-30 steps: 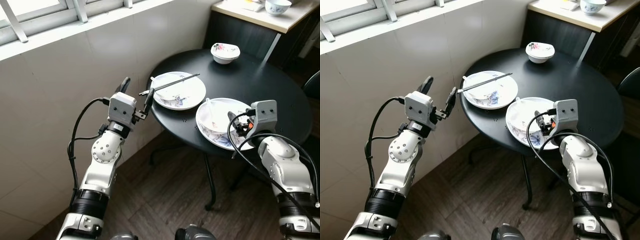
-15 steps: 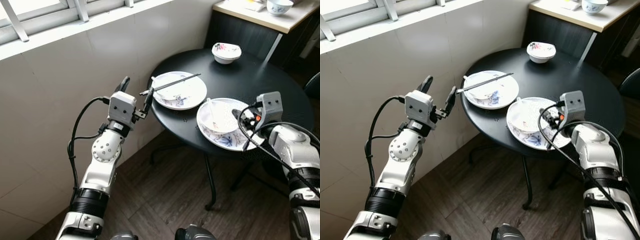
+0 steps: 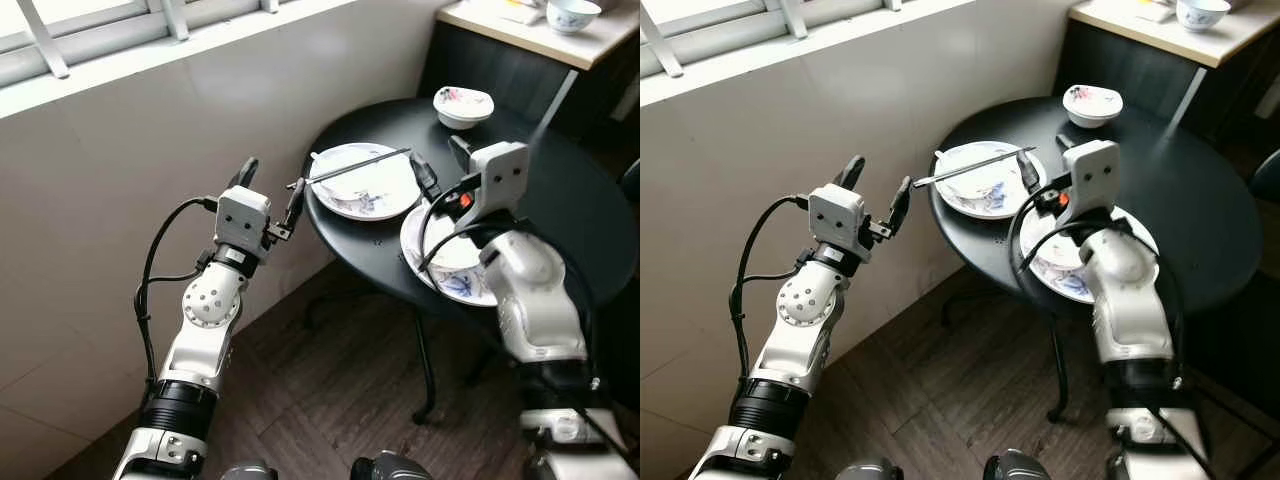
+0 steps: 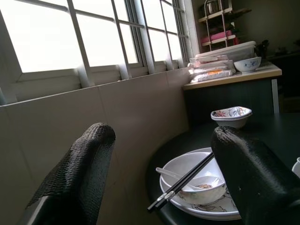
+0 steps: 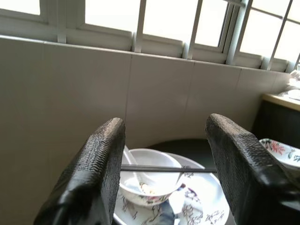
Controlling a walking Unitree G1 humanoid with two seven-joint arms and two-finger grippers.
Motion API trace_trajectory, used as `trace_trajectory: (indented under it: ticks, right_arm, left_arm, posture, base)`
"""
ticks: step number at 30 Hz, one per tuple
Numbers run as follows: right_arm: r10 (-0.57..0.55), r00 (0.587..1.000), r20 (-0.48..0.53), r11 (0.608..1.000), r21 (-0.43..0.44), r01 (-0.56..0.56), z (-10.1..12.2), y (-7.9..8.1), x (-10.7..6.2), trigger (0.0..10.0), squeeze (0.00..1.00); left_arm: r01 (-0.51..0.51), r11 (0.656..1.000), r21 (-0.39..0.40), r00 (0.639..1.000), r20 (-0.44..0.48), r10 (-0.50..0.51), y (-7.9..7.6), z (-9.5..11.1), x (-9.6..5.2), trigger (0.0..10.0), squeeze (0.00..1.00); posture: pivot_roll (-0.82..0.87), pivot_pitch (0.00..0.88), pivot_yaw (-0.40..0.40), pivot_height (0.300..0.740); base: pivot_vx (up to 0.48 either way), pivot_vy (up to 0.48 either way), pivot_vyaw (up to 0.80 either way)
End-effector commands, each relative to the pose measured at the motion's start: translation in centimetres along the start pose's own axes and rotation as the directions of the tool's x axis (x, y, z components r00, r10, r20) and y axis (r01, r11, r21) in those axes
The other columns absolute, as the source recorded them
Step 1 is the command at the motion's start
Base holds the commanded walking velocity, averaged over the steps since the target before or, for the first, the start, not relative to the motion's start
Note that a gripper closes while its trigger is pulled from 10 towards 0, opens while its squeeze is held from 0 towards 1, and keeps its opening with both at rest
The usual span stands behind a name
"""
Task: Kitchen organization
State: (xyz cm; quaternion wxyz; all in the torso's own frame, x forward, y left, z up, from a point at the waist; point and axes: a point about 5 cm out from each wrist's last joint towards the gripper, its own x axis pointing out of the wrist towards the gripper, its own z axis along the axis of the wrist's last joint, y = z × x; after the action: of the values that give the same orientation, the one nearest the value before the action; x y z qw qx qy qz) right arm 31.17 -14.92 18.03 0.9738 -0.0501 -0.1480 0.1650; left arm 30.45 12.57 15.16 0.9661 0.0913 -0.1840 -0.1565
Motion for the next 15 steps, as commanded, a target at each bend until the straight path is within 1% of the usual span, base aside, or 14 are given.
trace_trajectory:
  ticks: [1, 2, 3, 6, 9, 11, 13, 15]
  right_arm:
    - [-0.016, 0.999, 0.034, 0.999, -0.037, 0.018, 0.6, 0.6, -0.8, 10.0, 0.0]
    - [-0.016, 0.999, 0.034, 0.999, -0.037, 0.018, 0.6, 0.6, -0.8, 10.0, 0.0]
    - [-0.022, 1.0, 0.018, 0.999, -0.047, 0.023, 0.2, 1.6, -1.8, 10.0, 0.0]
    - [-0.038, 0.999, -0.016, 0.999, -0.04, 0.037, -0.4, 2.3, -3.2, 10.0, 0.0]
    - [-0.046, 0.999, -0.028, 0.998, -0.033, 0.045, -0.5, 2.6, -3.8, 10.0, 0.0]
    - [-0.064, 0.997, -0.043, 0.997, -0.038, 0.062, -0.6, 2.7, -4.9, 10.0, 0.0]
    - [-0.078, 0.996, -0.05, 0.996, -0.056, 0.076, -0.7, 2.8, -5.6, 10.0, 0.0]
    - [-0.084, 0.995, -0.05, 0.994, -0.08, 0.08, -0.7, 2.9, -5.8, 10.0, 0.0]
  left_arm:
    - [0.009, 1.0, -0.001, 1.0, 0.008, -0.009, -0.1, 0.3, 0.0, 10.0, 0.0]
    - [0.009, 1.0, -0.001, 1.0, 0.008, -0.009, -0.1, 0.3, 0.0, 10.0, 0.0]
    - [0.012, 1.0, -0.002, 1.0, 0.009, -0.012, -0.1, 0.3, -0.1, 10.0, 0.0]
    - [0.013, 1.0, -0.001, 1.0, 0.004, -0.013, -0.1, 0.2, -0.3, 10.0, 0.0]
    - [0.014, 1.0, 0.001, 1.0, -0.001, -0.014, 0.0, 0.1, -0.4, 10.0, 0.0]
    - [0.016, 1.0, -0.002, 1.0, -0.008, -0.016, 0.0, 0.0, -0.7, 10.0, 0.0]
    - [0.018, 1.0, -0.003, 1.0, -0.013, -0.018, -0.1, 0.0, -0.8, 10.0, 0.0]
    - [0.021, 1.0, -0.007, 1.0, -0.012, -0.021, -0.1, -0.1, -0.8, 10.0, 0.0]
  posture:
    - [0.06, 0.0, -0.024, 0.74]
    - [0.06, 0.0, -0.024, 0.74]
    - [0.06, 0.0, -0.024, 0.74]
    - [0.06, 0.0, -0.024, 0.74]
    - [0.05, 0.0, -0.03, 0.74]
    - [0.05, 0.0, -0.033, 0.74]
    - [0.04, 0.0, -0.032, 0.74]
    - [0.04, 0.0, -0.029, 0.74]
  base:
    - [0.0, 0.0, 0.0]
    - [0.0, 0.0, 0.0]
    - [0.0, 0.0, 0.0]
    - [0.0, 0.0, 0.0]
    - [0.0, 0.0, 0.0]
    - [0.0, 0.0, 0.0]
    - [0.0, 0.0, 0.0]
    - [0.0, 0.0, 0.0]
